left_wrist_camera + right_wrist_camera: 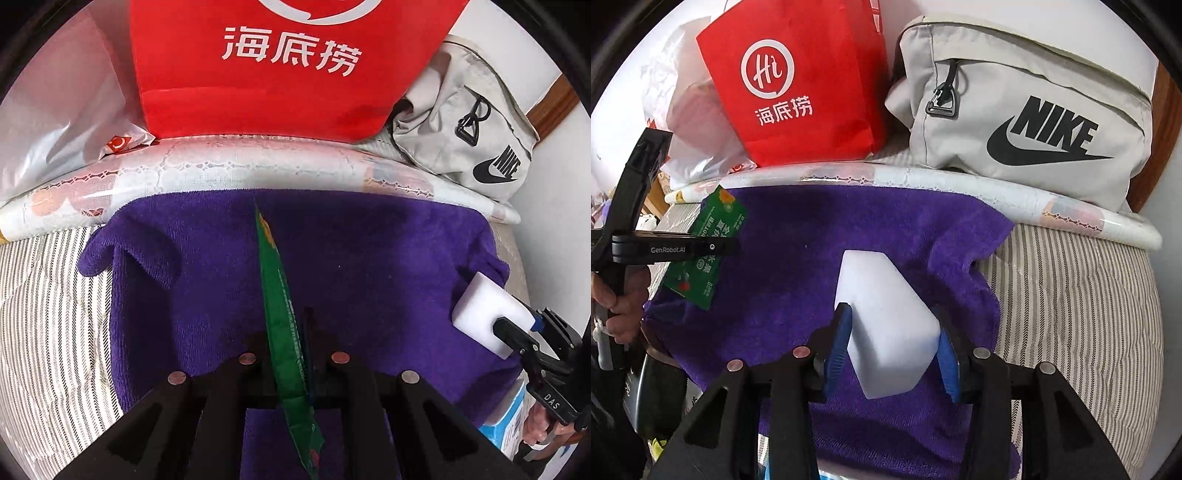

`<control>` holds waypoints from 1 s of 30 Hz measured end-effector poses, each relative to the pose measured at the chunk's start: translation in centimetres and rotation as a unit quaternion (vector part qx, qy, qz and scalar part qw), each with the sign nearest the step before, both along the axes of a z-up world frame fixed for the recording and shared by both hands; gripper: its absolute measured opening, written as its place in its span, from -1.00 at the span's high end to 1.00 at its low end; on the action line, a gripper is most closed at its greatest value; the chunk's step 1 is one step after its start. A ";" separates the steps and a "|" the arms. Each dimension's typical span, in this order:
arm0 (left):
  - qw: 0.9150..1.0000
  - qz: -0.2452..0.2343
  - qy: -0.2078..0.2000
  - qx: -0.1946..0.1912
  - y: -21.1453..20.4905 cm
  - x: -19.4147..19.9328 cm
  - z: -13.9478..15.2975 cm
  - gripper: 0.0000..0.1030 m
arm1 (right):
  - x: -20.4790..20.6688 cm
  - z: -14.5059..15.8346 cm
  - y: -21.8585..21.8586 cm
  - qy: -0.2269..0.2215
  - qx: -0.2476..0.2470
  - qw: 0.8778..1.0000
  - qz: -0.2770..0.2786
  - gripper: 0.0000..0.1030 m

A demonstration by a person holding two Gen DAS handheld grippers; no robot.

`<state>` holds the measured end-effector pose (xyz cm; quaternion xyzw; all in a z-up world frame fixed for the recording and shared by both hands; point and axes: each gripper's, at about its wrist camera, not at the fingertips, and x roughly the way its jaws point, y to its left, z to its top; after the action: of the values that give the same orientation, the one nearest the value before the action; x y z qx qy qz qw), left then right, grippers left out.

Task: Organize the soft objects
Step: 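Carry the sponge with the right tool onto the purple towel while the left tool places the packet there, then grasp the white mesh bag with the left tool while the right tool grasps a white glove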

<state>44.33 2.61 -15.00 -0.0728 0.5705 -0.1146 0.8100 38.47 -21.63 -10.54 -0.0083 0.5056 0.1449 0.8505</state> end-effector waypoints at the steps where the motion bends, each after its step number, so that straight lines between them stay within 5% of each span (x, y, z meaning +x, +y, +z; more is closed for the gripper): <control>1: 1.000 -0.002 0.002 0.001 -0.1 0.0 -0.1 0.82 | 0.1 -0.1 0.0 0.001 -0.001 1.000 0.000 0.12; 4: 1.000 -0.001 0.006 0.008 0.0 0.0 -0.1 0.57 | 0.0 -0.1 -0.1 0.004 0.001 1.000 0.001 0.05; 6: 1.000 0.000 0.000 0.006 0.1 -0.2 0.3 0.10 | -0.2 -0.1 -0.1 0.008 0.004 1.000 0.004 -0.17; 8: 1.000 0.009 -0.009 0.012 0.9 -0.5 0.8 -0.17 | -0.5 0.1 -0.2 0.005 0.010 1.000 0.010 -0.21; 23: 0.994 0.046 -0.057 0.080 2.8 -5.9 6.3 -0.19 | -4.5 4.4 -1.0 -0.036 -0.040 0.998 -0.023 -0.55; 30: 0.990 0.053 -0.125 0.041 3.9 -12.4 9.6 -0.19 | -9.1 7.2 -1.4 -0.065 -0.016 0.998 -0.005 -0.55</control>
<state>31.89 6.47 -5.43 -0.0547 0.4641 -0.0568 0.8822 29.33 -23.03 -3.35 -0.0288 0.4519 0.1318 0.8818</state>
